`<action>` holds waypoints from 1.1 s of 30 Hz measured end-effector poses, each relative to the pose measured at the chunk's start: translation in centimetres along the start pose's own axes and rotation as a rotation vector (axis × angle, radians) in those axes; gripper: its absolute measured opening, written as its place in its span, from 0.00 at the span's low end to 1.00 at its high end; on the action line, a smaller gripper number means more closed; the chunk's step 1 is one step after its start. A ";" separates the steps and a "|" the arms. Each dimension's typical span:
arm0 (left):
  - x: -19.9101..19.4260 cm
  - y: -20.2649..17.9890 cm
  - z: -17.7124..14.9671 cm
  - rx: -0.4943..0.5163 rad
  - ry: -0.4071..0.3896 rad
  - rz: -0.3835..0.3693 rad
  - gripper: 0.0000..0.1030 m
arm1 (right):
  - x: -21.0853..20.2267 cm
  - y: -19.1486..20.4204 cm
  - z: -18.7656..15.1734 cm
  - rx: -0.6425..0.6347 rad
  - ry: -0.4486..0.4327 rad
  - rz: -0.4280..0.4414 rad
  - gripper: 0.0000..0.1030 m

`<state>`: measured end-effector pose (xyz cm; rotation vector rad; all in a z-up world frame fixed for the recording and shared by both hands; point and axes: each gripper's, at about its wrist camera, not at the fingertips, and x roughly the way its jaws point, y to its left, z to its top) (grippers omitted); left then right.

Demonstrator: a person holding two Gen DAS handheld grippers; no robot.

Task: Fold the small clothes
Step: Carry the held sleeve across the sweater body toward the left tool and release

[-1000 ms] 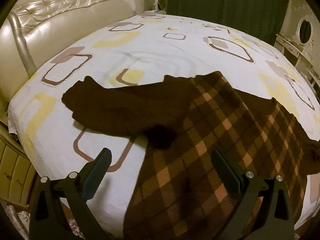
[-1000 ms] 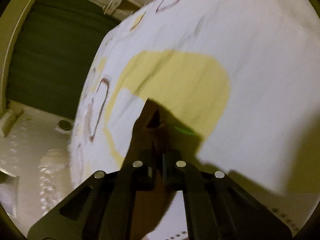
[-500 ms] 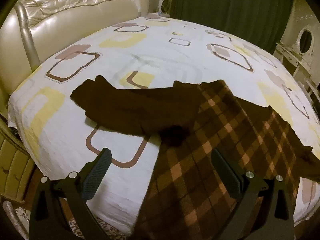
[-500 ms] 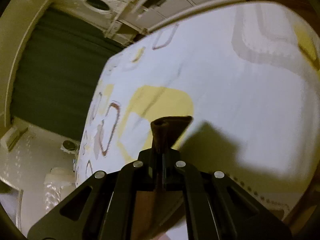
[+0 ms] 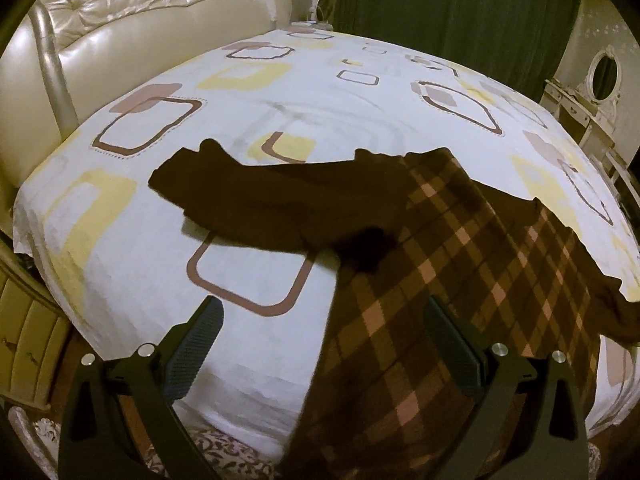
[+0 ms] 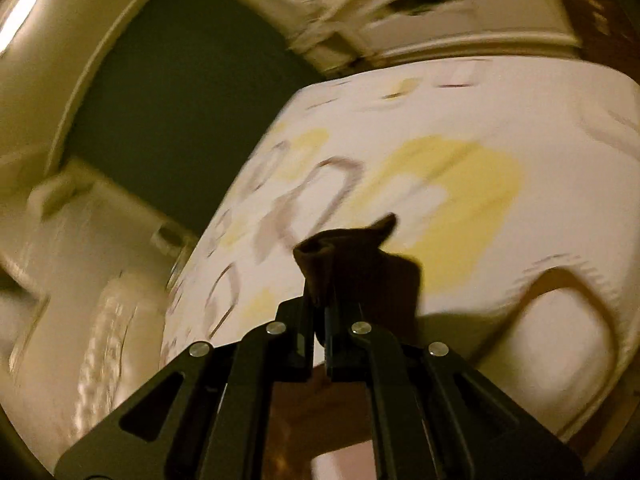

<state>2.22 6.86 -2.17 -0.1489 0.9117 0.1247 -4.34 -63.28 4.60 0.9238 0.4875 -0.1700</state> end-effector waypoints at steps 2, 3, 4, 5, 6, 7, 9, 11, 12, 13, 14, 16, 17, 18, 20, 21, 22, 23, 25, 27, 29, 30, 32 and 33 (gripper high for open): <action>-0.1 0.3 -0.1 -0.005 -0.004 -0.007 0.96 | 1.3 5.2 -2.9 -0.090 0.037 0.062 0.03; -0.2 0.6 0.0 -0.011 -0.006 -0.013 0.96 | 1.9 6.9 -3.9 -0.117 0.052 0.082 0.03; -0.3 0.7 0.0 -0.016 -0.008 -0.017 0.96 | 2.5 9.0 -5.6 -0.148 0.070 0.108 0.03; -0.3 1.0 0.2 -0.025 -0.008 -0.023 0.96 | 3.5 11.4 -7.7 -0.184 0.103 0.137 0.03; -0.4 1.1 0.3 -0.029 -0.008 -0.025 0.96 | 4.1 12.8 -8.9 -0.206 0.124 0.153 0.03; -0.5 1.5 0.5 -0.035 -0.010 -0.028 0.96 | 5.0 14.5 -10.6 -0.237 0.146 0.166 0.03; -0.7 2.0 0.8 -0.050 -0.018 -0.026 0.96 | 6.6 17.6 -14.3 -0.304 0.190 0.179 0.03; -0.8 2.8 1.3 -0.071 -0.024 -0.030 0.96 | 8.7 19.9 -18.0 -0.348 0.251 0.189 0.03; -0.9 3.1 1.5 -0.081 -0.027 -0.033 0.96 | 9.6 20.7 -19.6 -0.362 0.276 0.189 0.03; -1.0 3.3 1.5 -0.088 -0.029 -0.033 0.96 | 10.4 21.3 -21.2 -0.379 0.300 0.186 0.03; -1.0 3.5 1.7 -0.095 -0.030 -0.032 0.96 | 11.7 21.9 -23.3 -0.396 0.337 0.181 0.03; -1.1 4.1 1.8 -0.115 -0.033 -0.037 0.96 | 12.9 23.0 -26.8 -0.407 0.396 0.180 0.03; -1.1 4.3 1.9 -0.125 -0.033 -0.041 0.96 | 13.8 23.4 -28.8 -0.416 0.431 0.176 0.03; -1.1 4.4 2.0 -0.131 -0.033 -0.043 0.96 | 14.7 23.8 -29.7 -0.422 0.450 0.173 0.03; -1.1 4.6 2.1 -0.130 -0.035 -0.039 0.96 | 15.1 24.2 -32.5 -0.438 0.495 0.170 0.03; -1.1 4.6 2.2 -0.129 -0.036 -0.037 0.96 | 15.8 24.6 -33.9 -0.449 0.520 0.166 0.03; -1.0 4.6 2.2 -0.127 -0.039 -0.029 0.96 | 16.5 25.0 -35.2 -0.464 0.546 0.163 0.03; -1.0 4.7 2.2 -0.126 -0.039 -0.027 0.96 | 17.0 25.2 -36.4 -0.477 0.569 0.159 0.03; -0.8 5.1 2.4 -0.132 -0.035 -0.030 0.96 | 17.9 25.7 -38.4 -0.491 0.600 0.160 0.03; -0.8 5.4 2.4 -0.143 -0.032 -0.032 0.96 | 18.6 26.2 -40.2 -0.512 0.633 0.158 0.03; -0.8 5.9 2.6 -0.153 -0.034 -0.031 0.96 | 19.2 26.6 -41.7 -0.521 0.655 0.159 0.03; -0.8 6.1 2.7 -0.158 -0.036 -0.030 0.96 | 19.6 26.8 -42.3 -0.525 0.666 0.157 0.03; -0.8 6.4 2.8 -0.167 -0.037 -0.028 0.96 | 20.2 27.1 -43.2 -0.529 0.680 0.152 0.03; -0.8 6.6 2.9 -0.172 -0.036 -0.030 0.96 | 20.5 27.3 -43.8 -0.534 0.686 0.149 0.03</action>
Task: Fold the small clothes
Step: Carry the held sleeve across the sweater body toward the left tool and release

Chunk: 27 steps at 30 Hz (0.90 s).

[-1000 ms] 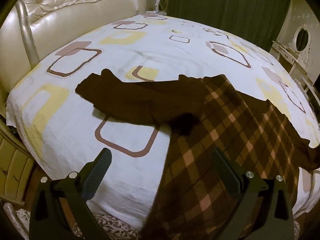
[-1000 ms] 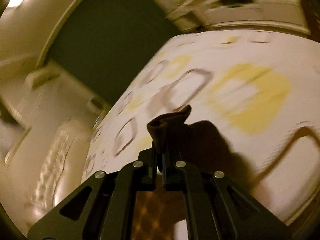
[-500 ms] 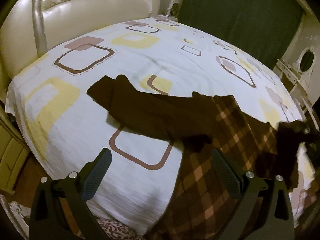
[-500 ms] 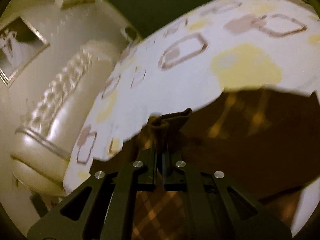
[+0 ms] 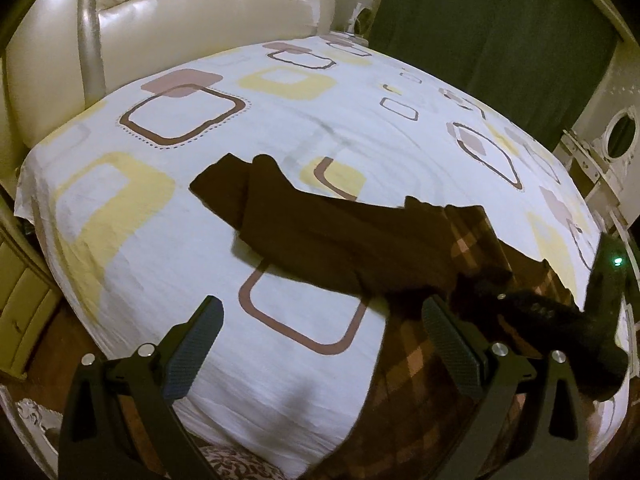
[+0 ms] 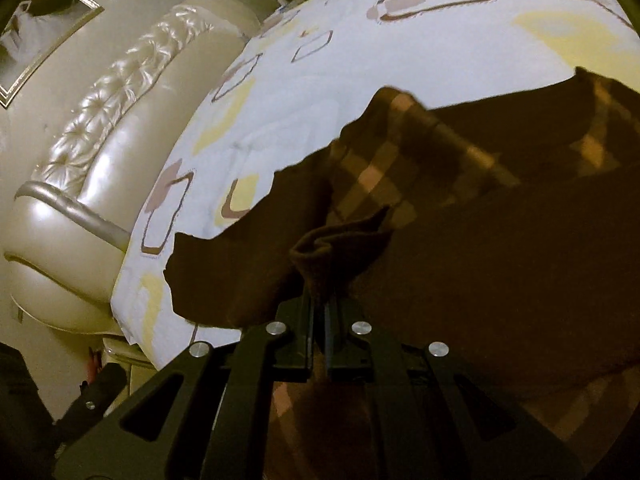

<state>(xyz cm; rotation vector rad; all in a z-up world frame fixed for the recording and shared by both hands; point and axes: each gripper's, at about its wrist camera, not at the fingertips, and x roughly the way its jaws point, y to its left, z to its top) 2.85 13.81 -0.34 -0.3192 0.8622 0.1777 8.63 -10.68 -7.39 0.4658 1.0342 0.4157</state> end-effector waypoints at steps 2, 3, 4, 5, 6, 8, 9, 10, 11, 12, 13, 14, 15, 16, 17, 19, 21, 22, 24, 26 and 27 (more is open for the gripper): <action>0.0 0.2 0.1 -0.006 -0.001 -0.001 0.96 | 0.8 0.3 -0.2 -0.004 0.015 0.001 0.03; 0.1 0.3 0.1 -0.006 -0.003 0.001 0.96 | 1.1 0.4 -0.2 -0.003 0.019 0.000 0.03; 0.2 0.4 0.2 -0.005 -0.003 0.004 0.96 | 1.4 0.5 -0.3 -0.001 0.025 0.001 0.03; 0.3 0.5 0.2 -0.005 0.000 0.006 0.96 | 1.7 0.6 -0.4 0.000 0.030 0.002 0.03; 0.6 0.8 0.4 -0.009 0.005 0.004 0.96 | 1.9 0.6 -0.5 0.001 0.034 -0.001 0.03; 0.9 1.5 0.5 -0.024 0.014 0.006 0.96 | 2.4 0.7 -0.6 0.004 0.044 -0.005 0.03; 1.0 1.7 0.6 -0.030 0.017 0.004 0.96 | 2.6 0.6 -0.7 0.005 0.048 -0.005 0.03; 1.1 2.2 0.8 -0.036 0.018 -0.001 0.96 | 2.7 0.6 -0.8 0.007 0.051 -0.005 0.03; 1.2 2.5 0.9 -0.036 0.016 0.000 0.96 | 2.9 0.5 -0.9 0.009 0.055 -0.006 0.03; 1.2 2.7 1.0 -0.033 0.013 0.003 0.96 | 3.1 0.4 -1.0 0.011 0.058 -0.004 0.04; 1.3 2.8 1.1 -0.030 0.011 0.003 0.96 | 3.4 0.2 -1.1 0.014 0.062 -0.003 0.05; 1.4 3.1 1.2 -0.028 0.010 0.000 0.96 | 3.5 0.1 -1.1 0.020 0.065 0.004 0.06; 1.5 3.3 1.3 -0.031 0.013 -0.014 0.96 | 3.6 -0.1 -1.1 0.027 0.065 0.012 0.07; 1.6 3.4 1.4 -0.034 0.018 -0.029 0.96 | 3.5 -0.2 -1.1 0.030 0.064 0.019 0.08; 1.9 3.6 1.5 -0.038 0.028 -0.051 0.96 | 3.5 -0.3 -1.1 0.032 0.063 0.028 0.09; 2.5 4.0 1.8 -0.046 0.052 -0.108 0.96 | 2.9 -0.7 -1.0 0.048 0.064 0.054 0.19; 3.2 4.7 2.1 -0.068 0.076 -0.160 0.96 | 1.9 -1.3 -1.0 0.071 0.056 0.084 0.27; 3.5 4.8 2.2 -0.075 0.090 -0.180 0.96 | 1.1 -1.5 -1.1 0.075 0.041 0.097 0.33; 4.0 4.7 1.9 -0.087 0.107 -0.201 0.96 | -0.6 -1.9 -1.1 0.069 0.006 0.102 0.46; 4.8 4.4 1.5 -0.109 0.134 -0.238 0.96 | -2.2 -2.4 -1.2 0.070 -0.035 0.099 0.49; 5.4 4.1 1.2 -0.121 0.155 -0.256 0.96 | -3.0 -2.8 -1.2 0.076 -0.051 0.100 0.49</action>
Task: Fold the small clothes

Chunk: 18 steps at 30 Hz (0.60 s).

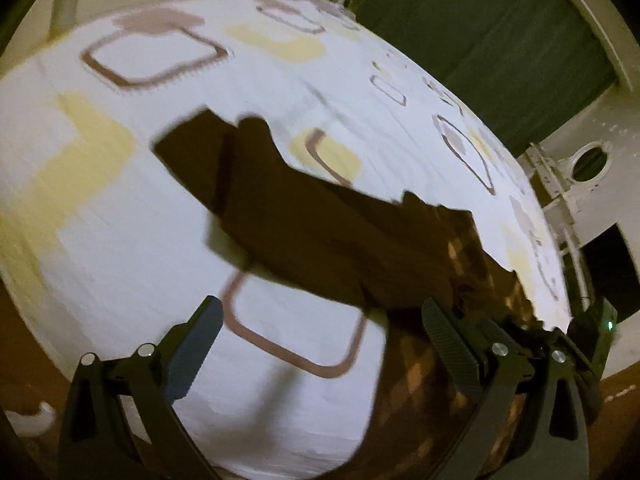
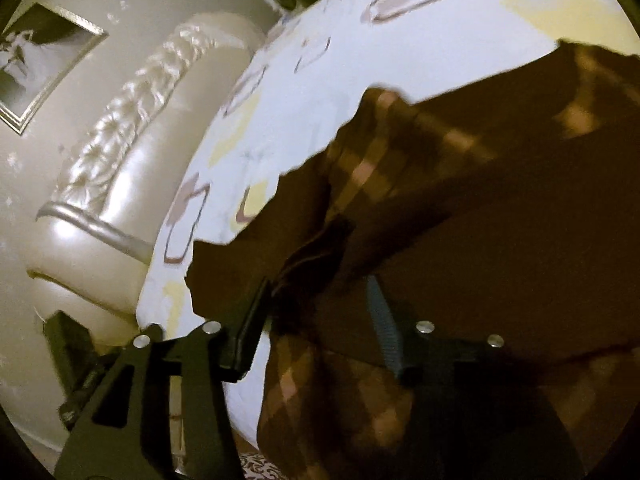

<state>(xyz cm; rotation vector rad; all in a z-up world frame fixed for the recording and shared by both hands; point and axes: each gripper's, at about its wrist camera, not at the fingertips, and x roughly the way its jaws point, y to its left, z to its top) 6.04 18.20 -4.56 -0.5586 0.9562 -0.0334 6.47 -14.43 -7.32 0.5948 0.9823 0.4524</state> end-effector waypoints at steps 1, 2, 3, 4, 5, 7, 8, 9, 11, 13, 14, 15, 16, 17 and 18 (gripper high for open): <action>0.6 -0.1 -0.1 -0.007 0.013 -0.006 0.96 | -0.7 -0.4 0.0 0.007 -0.010 0.003 0.49; 1.2 -0.2 -0.1 -0.016 0.025 -0.011 0.96 | -1.3 -0.7 -0.1 0.014 -0.019 -0.001 0.49; 2.1 -0.4 -0.1 -0.028 0.041 -0.018 0.96 | -1.7 -0.9 -0.2 0.016 -0.024 -0.006 0.49; 2.6 -0.5 -0.1 -0.038 0.048 -0.026 0.96 | -2.0 -1.0 -0.3 0.015 -0.028 -0.008 0.49; 3.1 -0.6 0.0 -0.053 0.055 -0.041 0.96 | -2.4 -1.2 -0.5 0.010 -0.031 -0.017 0.49; 4.4 -0.7 0.1 -0.094 0.083 -0.067 0.96 | -2.9 -1.4 -0.8 -0.002 -0.036 -0.035 0.49; 5.1 -0.9 0.0 -0.115 0.096 -0.083 0.96 | -3.1 -1.5 -0.9 -0.005 -0.038 -0.038 0.49; 5.4 -1.1 0.0 -0.123 0.100 -0.092 0.96 | -3.3 -1.7 -1.1 -0.005 -0.041 -0.042 0.49; 6.1 -1.9 -0.1 -0.119 0.100 -0.093 0.96 | -3.6 -2.2 -1.4 0.004 -0.044 -0.044 0.49; 6.6 -2.7 0.1 -0.109 0.096 -0.088 0.96 | -3.8 -2.7 -1.7 0.009 -0.046 -0.047 0.49; 6.8 -3.0 0.2 -0.107 0.092 -0.081 0.96 | -3.8 -2.9 -1.8 0.014 -0.046 -0.050 0.49; 7.0 -3.3 0.4 -0.105 0.086 -0.074 0.96 | -3.8 -3.1 -1.8 0.020 -0.044 -0.052 0.49; 7.1 -3.3 0.6 -0.110 0.081 -0.064 0.96 | -3.8 -3.3 -1.8 0.028 -0.045 -0.052 0.49; 7.2 -3.3 0.8 -0.122 0.075 -0.048 0.95 | -3.9 -3.5 -1.8 0.035 -0.048 -0.051 0.49; 7.2 -3.1 1.0 -0.143 0.066 -0.041 0.95 | -4.0 -3.6 -1.8 0.038 -0.050 -0.051 0.50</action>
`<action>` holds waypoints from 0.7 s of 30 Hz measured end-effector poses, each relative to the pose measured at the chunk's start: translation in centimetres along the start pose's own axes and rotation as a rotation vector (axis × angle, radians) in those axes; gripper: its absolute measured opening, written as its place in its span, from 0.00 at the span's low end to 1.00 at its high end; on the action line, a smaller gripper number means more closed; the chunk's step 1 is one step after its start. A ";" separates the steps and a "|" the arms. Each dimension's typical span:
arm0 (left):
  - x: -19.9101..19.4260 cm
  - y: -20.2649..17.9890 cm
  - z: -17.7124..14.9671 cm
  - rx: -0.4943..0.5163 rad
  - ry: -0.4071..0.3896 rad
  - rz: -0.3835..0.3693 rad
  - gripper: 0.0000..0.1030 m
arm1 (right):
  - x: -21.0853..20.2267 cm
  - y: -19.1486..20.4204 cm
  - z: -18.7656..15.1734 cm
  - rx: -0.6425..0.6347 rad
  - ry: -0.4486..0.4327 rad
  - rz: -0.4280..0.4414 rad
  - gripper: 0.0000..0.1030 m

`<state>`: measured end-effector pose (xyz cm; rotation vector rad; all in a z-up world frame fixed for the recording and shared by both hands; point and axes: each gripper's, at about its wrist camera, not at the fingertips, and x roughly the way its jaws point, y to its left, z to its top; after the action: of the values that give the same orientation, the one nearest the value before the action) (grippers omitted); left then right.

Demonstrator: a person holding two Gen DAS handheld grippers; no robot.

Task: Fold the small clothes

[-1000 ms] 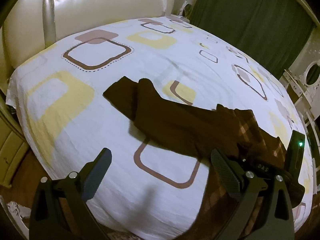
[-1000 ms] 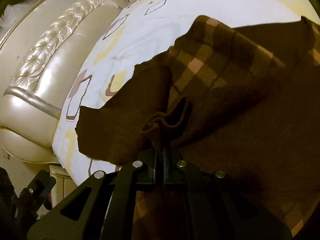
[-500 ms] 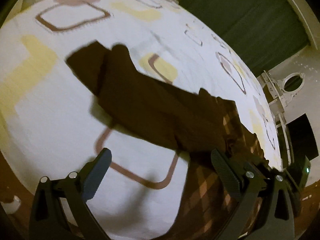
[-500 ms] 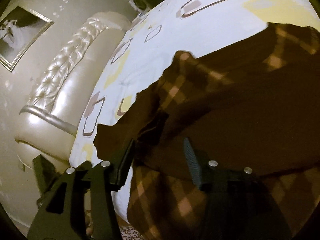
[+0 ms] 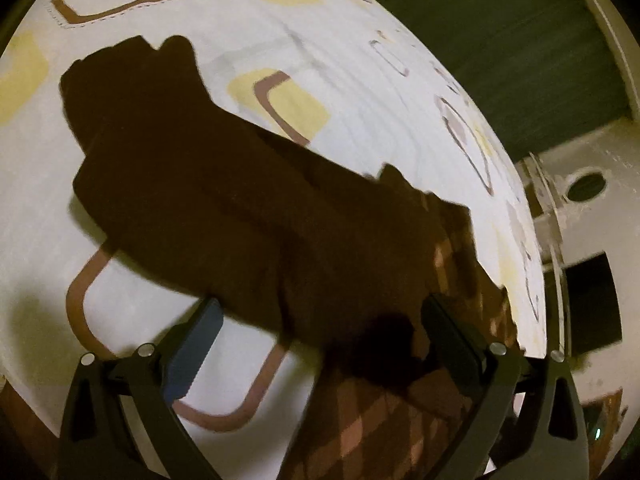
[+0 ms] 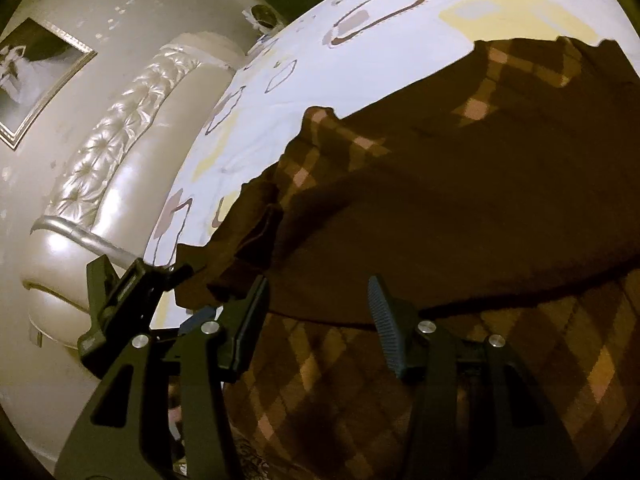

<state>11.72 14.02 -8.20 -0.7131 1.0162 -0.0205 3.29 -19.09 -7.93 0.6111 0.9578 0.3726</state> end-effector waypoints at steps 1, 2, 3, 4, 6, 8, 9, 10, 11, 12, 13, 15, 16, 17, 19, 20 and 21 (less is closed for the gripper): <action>-0.1 0.1 0.2 -0.014 -0.014 0.006 0.93 | -0.1 -0.1 0.0 0.002 -0.002 -0.001 0.50; -0.2 0.1 0.4 -0.022 -0.029 0.021 0.76 | -0.3 -0.3 0.1 0.003 -0.006 -0.001 0.50; -0.2 0.1 0.6 -0.017 -0.037 0.038 0.47 | -0.5 -0.4 0.1 0.004 -0.010 -0.002 0.50; 0.0 0.2 1.0 -0.004 -0.028 0.064 0.39 | -0.6 -0.5 0.1 0.006 -0.016 -0.005 0.50; 0.2 0.6 1.4 -0.017 -0.032 0.122 0.21 | -0.9 -0.9 0.2 0.012 -0.025 -0.007 0.50; 0.1 1.0 1.8 -0.018 -0.034 0.138 0.15 | -1.2 -1.4 0.2 0.023 -0.033 -0.014 0.50; -0.1 1.3 2.0 -0.018 -0.042 0.154 0.13 | -1.4 -1.6 0.3 0.028 -0.037 -0.017 0.50; -0.4 1.4 2.2 -0.020 -0.054 0.167 0.12 | -1.5 -1.7 0.3 0.031 -0.038 -0.019 0.50; -0.6 1.6 2.4 -0.022 -0.064 0.172 0.08 | -1.6 -1.9 0.3 0.032 -0.041 -0.020 0.50; -1.2 1.9 2.8 -0.025 -0.080 0.179 0.05 | -1.8 -1.9 0.3 0.032 -0.044 -0.022 0.50; -1.6 2.0 3.2 -0.027 -0.093 0.185 0.05 | -2.0 -2.0 0.4 0.032 -0.048 -0.025 0.50; -2.3 2.2 3.9 -0.017 -0.110 0.190 0.04 | -2.3 -2.2 0.4 0.034 -0.056 -0.030 0.51; -2.3 2.2 4.1 -0.015 -0.104 0.188 0.04 | -2.4 -2.4 0.5 0.035 -0.059 -0.032 0.51; -2.4 2.4 4.1 -0.020 -0.090 0.170 0.04 | -2.5 -2.5 0.5 0.038 -0.064 -0.033 0.51; -2.2 2.3 4.0 -0.010 -0.074 0.147 0.04 | -2.8 -2.7 0.6 0.039 -0.078 -0.038 0.51; -2.3 2.2 4.0 0.000 -0.078 0.146 0.04 | -2.9 -2.8 0.7 0.040 -0.082 -0.040 0.51; -2.5 2.3 4.1 0.000 -0.083 0.149 0.04 | -3.0 -2.9 0.7 0.043 -0.084 -0.041 0.51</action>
<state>12.87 18.82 -6.25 -0.6316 0.9879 0.1376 2.36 -23.22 -7.49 0.6404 0.8983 0.2887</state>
